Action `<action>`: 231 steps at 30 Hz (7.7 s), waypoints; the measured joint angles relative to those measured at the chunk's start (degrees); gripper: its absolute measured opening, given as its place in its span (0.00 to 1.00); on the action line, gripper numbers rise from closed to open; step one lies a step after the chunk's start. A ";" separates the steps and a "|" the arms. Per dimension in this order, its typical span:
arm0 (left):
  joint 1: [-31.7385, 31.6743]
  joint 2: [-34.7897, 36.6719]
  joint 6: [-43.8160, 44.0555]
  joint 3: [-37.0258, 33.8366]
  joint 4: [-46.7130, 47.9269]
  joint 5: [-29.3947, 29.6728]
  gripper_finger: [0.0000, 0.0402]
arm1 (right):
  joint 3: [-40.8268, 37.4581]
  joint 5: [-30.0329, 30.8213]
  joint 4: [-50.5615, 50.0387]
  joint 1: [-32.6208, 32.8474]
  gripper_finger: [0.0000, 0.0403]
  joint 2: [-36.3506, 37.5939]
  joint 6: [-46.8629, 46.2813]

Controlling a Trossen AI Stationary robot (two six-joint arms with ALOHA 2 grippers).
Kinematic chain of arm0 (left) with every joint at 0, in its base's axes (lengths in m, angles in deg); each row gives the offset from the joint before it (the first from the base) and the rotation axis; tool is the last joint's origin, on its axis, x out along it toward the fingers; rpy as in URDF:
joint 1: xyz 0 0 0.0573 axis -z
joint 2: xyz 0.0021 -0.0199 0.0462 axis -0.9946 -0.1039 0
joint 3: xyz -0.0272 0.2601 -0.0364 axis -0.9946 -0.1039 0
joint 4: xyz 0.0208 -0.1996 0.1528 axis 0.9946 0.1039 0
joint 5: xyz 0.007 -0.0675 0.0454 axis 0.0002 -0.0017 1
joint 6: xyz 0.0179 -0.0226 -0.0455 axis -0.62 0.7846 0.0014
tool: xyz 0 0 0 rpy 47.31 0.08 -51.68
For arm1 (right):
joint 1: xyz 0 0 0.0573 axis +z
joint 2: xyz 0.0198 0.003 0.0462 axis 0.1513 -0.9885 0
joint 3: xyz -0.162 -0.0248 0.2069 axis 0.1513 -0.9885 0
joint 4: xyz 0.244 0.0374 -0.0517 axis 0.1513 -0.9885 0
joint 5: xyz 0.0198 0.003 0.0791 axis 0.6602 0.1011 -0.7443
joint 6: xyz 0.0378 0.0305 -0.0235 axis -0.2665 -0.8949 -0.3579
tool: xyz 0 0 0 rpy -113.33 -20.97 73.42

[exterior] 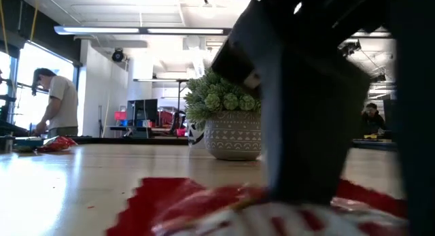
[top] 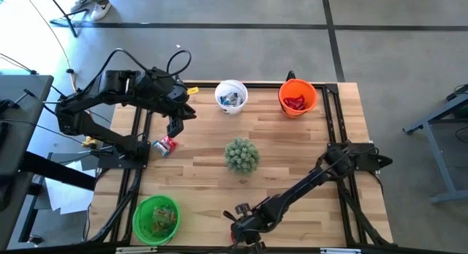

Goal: Sort candy
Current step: Put the red candy into the orange bucket

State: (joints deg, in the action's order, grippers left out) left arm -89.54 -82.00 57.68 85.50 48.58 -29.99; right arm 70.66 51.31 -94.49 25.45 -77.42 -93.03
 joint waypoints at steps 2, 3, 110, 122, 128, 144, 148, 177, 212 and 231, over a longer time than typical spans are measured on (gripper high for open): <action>0.00 0.00 0.00 0.00 -0.02 0.00 0.16 | 0.17 0.01 0.52 -0.20 0.32 -1.02 1.24; 0.00 0.00 0.00 0.00 0.00 0.00 0.16 | 0.29 0.03 0.71 -0.35 0.32 -1.48 1.91; -0.04 -0.02 -3.02 0.02 -0.05 8.67 0.16 | -0.53 36.03 -61.90 -67.11 0.00 34.04 0.22; -0.04 -0.03 -1.95 0.02 -0.04 10.70 0.16 | -0.53 27.06 -58.56 -70.19 0.13 33.99 9.25; -0.02 -0.02 5.00 0.02 3.32 13.31 0.16 | -0.53 24.68 -60.26 -70.17 0.27 33.99 9.31; 6.86 7.98 11.92 -29.47 17.20 2.91 0.16 | -0.53 13.95 -56.98 -63.02 0.30 33.99 11.92; 7.04 11.56 0.17 -39.39 17.67 2.67 0.16 | -0.53 13.96 -56.91 -62.85 0.30 33.99 10.86; -1.44 12.85 -46.05 -67.74 -10.05 6.04 0.16 | -0.53 11.81 -56.41 -61.23 0.30 33.97 -8.07; -6.60 8.82 -51.21 -76.72 -31.59 7.82 0.16 | -0.53 11.81 -54.97 -56.85 0.30 33.97 -8.63; -6.58 1.73 -43.17 -76.70 -42.91 13.82 0.13 | -0.53 11.79 -55.01 -56.85 0.30 33.97 -6.68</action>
State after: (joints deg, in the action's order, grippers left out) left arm -96.11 -80.27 14.51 8.81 5.67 -16.17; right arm 70.13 63.10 -149.50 -31.40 -43.45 -99.71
